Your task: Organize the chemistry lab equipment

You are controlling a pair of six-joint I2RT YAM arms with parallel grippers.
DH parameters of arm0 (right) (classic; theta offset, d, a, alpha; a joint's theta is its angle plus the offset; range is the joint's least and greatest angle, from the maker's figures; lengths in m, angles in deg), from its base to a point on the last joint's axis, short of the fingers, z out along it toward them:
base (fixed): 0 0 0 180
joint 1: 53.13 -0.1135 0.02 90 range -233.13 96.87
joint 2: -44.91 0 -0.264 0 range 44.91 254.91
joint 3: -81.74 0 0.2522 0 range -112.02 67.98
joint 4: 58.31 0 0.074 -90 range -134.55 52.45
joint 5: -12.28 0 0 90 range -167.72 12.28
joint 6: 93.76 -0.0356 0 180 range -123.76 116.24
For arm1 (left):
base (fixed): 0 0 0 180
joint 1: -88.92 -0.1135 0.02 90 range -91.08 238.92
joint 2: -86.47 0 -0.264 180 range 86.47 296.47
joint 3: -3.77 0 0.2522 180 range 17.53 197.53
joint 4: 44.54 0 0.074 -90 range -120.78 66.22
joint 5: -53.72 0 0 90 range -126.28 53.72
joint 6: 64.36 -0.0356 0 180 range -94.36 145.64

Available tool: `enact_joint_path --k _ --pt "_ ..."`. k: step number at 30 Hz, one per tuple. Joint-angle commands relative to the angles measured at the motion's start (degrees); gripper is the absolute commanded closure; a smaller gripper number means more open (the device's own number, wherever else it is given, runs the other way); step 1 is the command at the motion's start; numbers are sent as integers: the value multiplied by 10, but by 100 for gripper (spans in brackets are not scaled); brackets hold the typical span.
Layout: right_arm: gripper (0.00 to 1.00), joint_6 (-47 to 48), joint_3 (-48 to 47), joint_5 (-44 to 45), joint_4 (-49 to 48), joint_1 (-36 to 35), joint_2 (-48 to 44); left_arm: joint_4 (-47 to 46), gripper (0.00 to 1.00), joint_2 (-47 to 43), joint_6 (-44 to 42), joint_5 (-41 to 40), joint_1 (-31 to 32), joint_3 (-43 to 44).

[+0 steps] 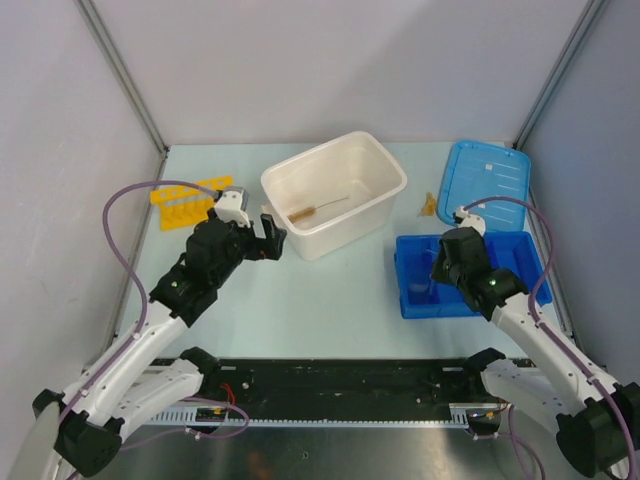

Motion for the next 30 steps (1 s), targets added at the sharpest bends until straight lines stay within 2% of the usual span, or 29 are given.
enact_joint_path --k 1,6,10,30 --pt "90 35 -40 49 47 45 19 -8 1 -30 -56 -103 1 30" --pt "88 71 -50 -13 48 134 56 -8 0 -42 -57 -126 1 18" --pt "86 94 -59 -55 41 175 96 -8 0 -42 -56 -139 1 16" --pt "85 117 -69 -56 -20 188 266 -7 1 -19 -58 -189 -10 12"
